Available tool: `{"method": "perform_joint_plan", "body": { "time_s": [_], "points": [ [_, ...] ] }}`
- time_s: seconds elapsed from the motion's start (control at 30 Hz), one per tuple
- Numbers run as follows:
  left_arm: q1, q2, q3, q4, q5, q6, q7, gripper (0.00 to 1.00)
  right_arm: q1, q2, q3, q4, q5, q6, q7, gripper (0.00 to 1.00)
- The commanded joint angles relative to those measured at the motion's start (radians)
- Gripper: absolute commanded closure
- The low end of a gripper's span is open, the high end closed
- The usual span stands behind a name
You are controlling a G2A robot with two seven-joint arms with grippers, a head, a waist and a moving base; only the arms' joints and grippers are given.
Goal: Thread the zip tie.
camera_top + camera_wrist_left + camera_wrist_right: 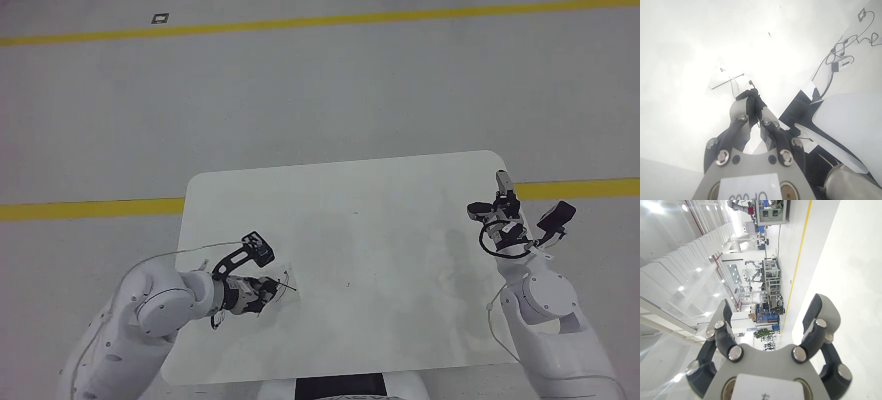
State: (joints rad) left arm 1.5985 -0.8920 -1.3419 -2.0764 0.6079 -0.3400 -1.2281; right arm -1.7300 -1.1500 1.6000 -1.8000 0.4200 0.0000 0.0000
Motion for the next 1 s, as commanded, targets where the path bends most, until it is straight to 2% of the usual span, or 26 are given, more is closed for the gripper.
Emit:
{"method": "perform_joint_plan", "body": {
  "time_s": [0.0,0.2,0.27,0.3,0.43,0.63,0.97],
  "points": [
    [-0.001,0.001,0.0,0.001,-0.001,0.0,0.002,1.0,0.0,0.0,0.0,0.0,0.0,0.0,0.0,0.0],
    [-0.001,0.001,0.002,0.002,-0.002,0.0,0.008,1.0,0.0,0.0,0.0,0.0,0.0,0.0,0.0,0.0],
    [-0.008,0.002,0.012,0.024,-0.023,0.0,0.031,1.0,0.0,0.0,0.0,0.0,0.0,0.0,0.0,0.0],
    [-0.019,0.003,0.013,0.043,-0.062,0.0,0.032,1.0,0.0,0.0,0.0,0.0,0.0,0.0,0.0,0.0],
    [-0.061,0.017,0.016,0.066,-0.218,0.0,-0.003,1.0,0.0,0.0,0.0,0.0,0.0,0.0,0.0,0.0],
    [-0.101,0.044,0.014,0.111,-0.403,0.0,-0.049,1.0,0.0,0.0,0.0,0.0,0.0,0.0,0.0,0.0],
    [-0.124,0.075,-0.012,0.174,-0.597,0.0,-0.097,1.0,0.0,0.0,0.0,0.0,0.0,0.0,0.0,0.0]
  ]
}}
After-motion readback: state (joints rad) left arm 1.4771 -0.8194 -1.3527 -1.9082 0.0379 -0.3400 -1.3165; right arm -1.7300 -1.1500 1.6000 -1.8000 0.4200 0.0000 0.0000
